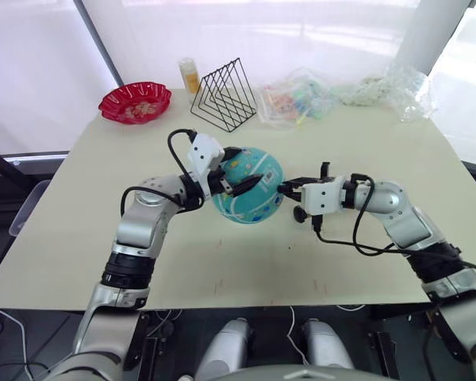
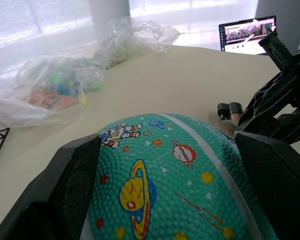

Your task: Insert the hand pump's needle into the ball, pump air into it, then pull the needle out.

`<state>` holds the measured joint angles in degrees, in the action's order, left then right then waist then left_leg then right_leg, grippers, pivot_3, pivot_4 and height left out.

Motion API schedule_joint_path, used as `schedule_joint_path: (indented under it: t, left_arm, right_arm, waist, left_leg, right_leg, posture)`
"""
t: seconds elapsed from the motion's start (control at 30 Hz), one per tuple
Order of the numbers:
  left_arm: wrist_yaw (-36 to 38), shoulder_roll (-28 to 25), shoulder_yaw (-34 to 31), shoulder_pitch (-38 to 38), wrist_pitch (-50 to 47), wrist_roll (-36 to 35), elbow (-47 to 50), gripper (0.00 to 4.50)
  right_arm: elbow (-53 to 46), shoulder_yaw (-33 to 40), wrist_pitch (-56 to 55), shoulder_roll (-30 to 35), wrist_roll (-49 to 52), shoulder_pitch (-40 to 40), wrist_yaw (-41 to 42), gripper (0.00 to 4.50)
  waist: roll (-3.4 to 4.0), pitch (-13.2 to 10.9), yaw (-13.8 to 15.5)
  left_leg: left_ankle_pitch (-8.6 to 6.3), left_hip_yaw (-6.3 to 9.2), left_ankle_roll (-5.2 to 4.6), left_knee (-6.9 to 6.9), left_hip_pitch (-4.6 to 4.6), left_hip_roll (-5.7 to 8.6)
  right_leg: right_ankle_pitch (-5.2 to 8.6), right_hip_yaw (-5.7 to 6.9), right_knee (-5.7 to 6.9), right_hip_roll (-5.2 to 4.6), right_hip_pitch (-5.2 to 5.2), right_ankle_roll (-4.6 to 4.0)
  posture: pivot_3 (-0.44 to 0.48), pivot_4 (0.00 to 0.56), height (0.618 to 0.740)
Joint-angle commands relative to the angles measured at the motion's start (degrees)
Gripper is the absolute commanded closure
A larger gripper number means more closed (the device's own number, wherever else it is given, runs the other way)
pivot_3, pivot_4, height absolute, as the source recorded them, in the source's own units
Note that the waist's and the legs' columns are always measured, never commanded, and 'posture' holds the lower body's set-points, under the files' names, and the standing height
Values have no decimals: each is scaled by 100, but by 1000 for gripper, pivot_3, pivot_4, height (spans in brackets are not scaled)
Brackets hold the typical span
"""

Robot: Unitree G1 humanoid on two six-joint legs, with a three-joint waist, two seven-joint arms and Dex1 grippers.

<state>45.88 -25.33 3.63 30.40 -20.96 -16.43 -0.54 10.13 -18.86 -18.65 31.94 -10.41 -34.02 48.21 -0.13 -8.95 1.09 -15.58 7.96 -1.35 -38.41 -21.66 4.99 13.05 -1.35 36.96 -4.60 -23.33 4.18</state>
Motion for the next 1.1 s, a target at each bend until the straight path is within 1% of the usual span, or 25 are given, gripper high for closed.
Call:
schedule_joint_path:
  t: [0.03, 0.13, 0.27, 0.47, 0.67, 0.77, 0.93, 1.07, 1.1]
  left_arm:
    - [-181, 201, 448, -280, -500, 214, -262, 0]
    - [-465, 287, 482, -336, -727, 312, -211, 0]
    - [-810, 451, 442, -480, -880, 349, -54, 0]
    - [-991, 572, 351, -628, -833, 317, 149, 0]
    - [-1013, 559, 458, -691, -768, 421, 104, 0]
    - [-1082, 627, 553, -820, -663, 557, -82, 0]
    - [-1174, 695, 619, -1037, -452, 773, -412, 0]
    - [-1248, 727, 707, -1179, -115, 1023, -1036, 0]
    - [-1287, 756, 680, -1195, -89, 1034, -1190, 0]
  right_arm:
    - [-363, 126, 67, -147, 309, 24, 14, 4128]
    - [-527, 135, 283, -214, 364, 101, 71, 4128]
    - [-956, 167, 882, -301, 510, 366, 121, 4128]
    - [-1570, 84, 1353, -333, 517, 672, 214, 4128]
    - [-1644, 100, 1429, -315, 467, 652, 224, 4128]
    - [-1768, 237, 1529, -228, 538, 642, 243, 4128]
    - [-1953, 385, 1589, -196, 676, 842, 149, 4128]
    - [-2058, 447, 1453, -222, 773, 1015, 67, 4128]
    - [-2082, 475, 1440, -212, 795, 1059, 49, 4128]
  waist:
    - [0, 2, -1]
    - [2, 4, 5]
    - [9, 14, 17]
    - [21, 26, 23]
    - [21, 26, 21]
    - [22, 27, 24]
    - [38, 56, 94]
    - [57, 105, 119]
    - [74, 123, 137]
  left_leg:
    - [0, 0, 0, 0, 0, 0]
    - [0, 1, 0, 0, 1, 0]
    - [4, 7, 5, 0, 4, 0]
    - [4, 10, 6, 1, 4, 0]
    - [4, 10, 6, 5, 4, 0]
    - [4, 10, 6, 6, 4, 0]
    - [3, 12, 6, 6, 5, 3]
    - [3, 13, 5, 9, 8, 3]
    - [2, 13, 5, 9, 12, 3]
  right_leg:
    - [0, 0, 0, 0, 0, 0]
    - [0, 0, 0, 0, 1, -1]
    - [-4, 5, 1, 1, 4, -4]
    - [-4, 8, 1, 1, 6, -4]
    - [-4, 8, -1, 1, 5, -5]
    - [-4, 8, -2, 0, 5, -5]
    - [-3, 12, -7, -2, 11, -4]
    - [-2, 13, -15, -2, 17, -3]
    - [-2, 14, -17, -3, 21, -3]
  posture:
    - [0, 150, 740]
    - [0, 150, 740]
    - [0, 150, 740]
    - [0, 150, 740]
    - [0, 150, 740]
    - [0, 150, 740]
    - [0, 150, 740]
    - [0, 150, 740]
    - [0, 150, 740]
